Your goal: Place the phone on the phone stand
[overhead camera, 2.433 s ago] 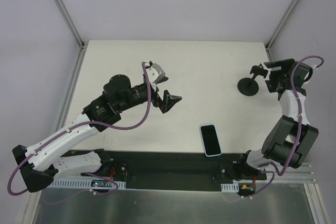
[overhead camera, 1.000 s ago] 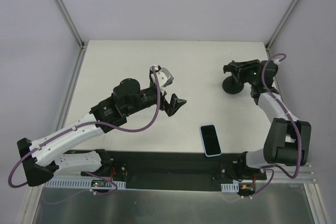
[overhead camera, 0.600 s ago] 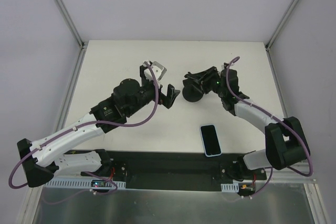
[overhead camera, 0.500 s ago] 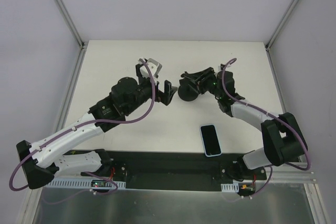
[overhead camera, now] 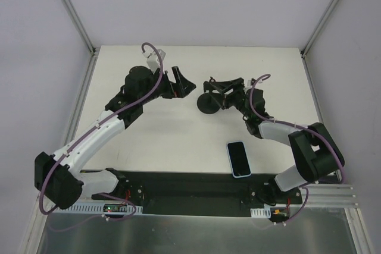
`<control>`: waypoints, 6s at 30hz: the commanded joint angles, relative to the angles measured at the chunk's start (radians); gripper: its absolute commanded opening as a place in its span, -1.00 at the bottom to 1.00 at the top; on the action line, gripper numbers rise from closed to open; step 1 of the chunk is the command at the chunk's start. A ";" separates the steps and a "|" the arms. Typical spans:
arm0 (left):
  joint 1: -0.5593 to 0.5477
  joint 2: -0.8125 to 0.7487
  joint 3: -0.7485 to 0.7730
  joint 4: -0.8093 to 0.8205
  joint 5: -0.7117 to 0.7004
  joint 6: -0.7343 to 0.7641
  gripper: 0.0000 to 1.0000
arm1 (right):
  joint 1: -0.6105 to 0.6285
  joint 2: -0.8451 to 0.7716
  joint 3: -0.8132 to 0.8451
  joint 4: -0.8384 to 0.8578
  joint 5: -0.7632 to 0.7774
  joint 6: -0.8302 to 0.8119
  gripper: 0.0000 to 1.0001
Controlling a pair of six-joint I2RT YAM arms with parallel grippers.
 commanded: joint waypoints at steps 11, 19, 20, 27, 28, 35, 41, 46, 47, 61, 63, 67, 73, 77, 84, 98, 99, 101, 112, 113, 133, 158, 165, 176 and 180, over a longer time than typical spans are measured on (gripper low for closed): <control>0.061 0.314 0.048 0.297 0.428 -0.395 0.92 | -0.125 -0.154 0.092 -0.288 -0.274 -0.273 0.94; 0.086 0.502 0.012 0.604 0.491 -0.649 0.81 | -0.125 -0.123 0.125 -0.322 -0.301 -0.248 0.60; 0.091 0.518 0.009 0.630 0.494 -0.685 0.74 | -0.126 -0.112 0.132 -0.322 -0.302 -0.244 0.58; 0.114 0.597 0.060 0.643 0.482 -0.704 0.61 | -0.134 -0.072 0.164 -0.319 -0.282 -0.225 0.49; 0.114 0.605 0.063 0.637 0.480 -0.704 0.57 | -0.137 -0.069 0.165 -0.314 -0.281 -0.216 0.48; 0.117 0.645 0.072 0.621 0.466 -0.702 0.37 | -0.165 -0.033 0.173 -0.288 -0.293 -0.188 0.29; 0.117 0.664 0.086 0.612 0.463 -0.687 0.26 | -0.169 -0.002 0.168 -0.242 -0.298 -0.171 0.25; 0.123 0.674 0.121 0.578 0.465 -0.669 0.09 | -0.172 0.030 0.176 -0.202 -0.313 -0.148 0.13; 0.123 0.674 0.127 0.572 0.466 -0.661 0.00 | -0.172 0.041 0.175 -0.195 -0.316 -0.142 0.05; 0.123 0.656 0.149 0.492 0.462 -0.620 -0.93 | -0.172 0.110 0.121 -0.124 -0.322 -0.104 -0.88; 0.123 0.654 0.149 0.488 0.460 -0.620 -0.99 | -0.171 0.119 0.113 -0.123 -0.313 -0.105 -0.95; 0.123 0.648 0.149 0.477 0.459 -0.618 -1.00 | -0.171 0.145 0.098 -0.118 -0.301 -0.112 -0.98; 0.126 0.633 0.141 0.453 0.443 -0.609 -1.00 | -0.169 0.199 0.090 -0.093 -0.287 -0.113 -0.98; 0.131 0.622 0.124 0.446 0.434 -0.607 -1.00 | -0.165 0.227 0.076 -0.077 -0.281 -0.110 -0.98; 0.144 0.605 0.094 0.445 0.422 -0.610 -1.00 | -0.151 0.268 0.081 -0.050 -0.273 -0.092 -0.98; 0.161 0.592 0.075 0.477 0.448 -0.621 -0.32 | -0.154 0.288 0.183 -0.076 -0.357 -0.200 -0.30; 0.163 0.585 0.067 0.479 0.443 -0.621 0.04 | -0.155 0.271 0.196 -0.099 -0.367 -0.225 -0.13; 0.172 0.569 0.045 0.477 0.440 -0.614 0.21 | -0.162 0.247 0.228 -0.186 -0.377 -0.300 0.32; 0.243 0.400 -0.026 0.399 0.483 -0.479 0.98 | -0.211 -0.032 0.223 -0.508 -0.474 -0.646 0.93; 0.244 0.383 -0.008 0.370 0.492 -0.445 0.98 | -0.211 -0.060 0.233 -0.696 -0.460 -0.720 0.93; 0.197 0.317 0.175 -0.001 0.742 -0.038 0.96 | 0.058 -0.290 0.175 -1.717 0.006 -1.130 0.93; 0.181 0.297 0.173 -0.038 0.640 -0.005 0.82 | 0.277 -0.092 0.141 -1.571 0.278 -1.051 0.93; 0.183 0.294 0.173 -0.038 0.629 0.000 0.82 | 0.305 -0.022 0.118 -1.516 0.314 -0.962 0.94; 0.183 0.257 0.170 -0.058 0.577 0.008 0.81 | 0.320 -0.063 0.107 -1.420 0.411 -0.943 -0.70; 0.183 0.236 0.158 -0.058 0.537 -0.008 0.80 | 0.322 -0.071 0.180 -1.379 0.492 -1.001 -0.99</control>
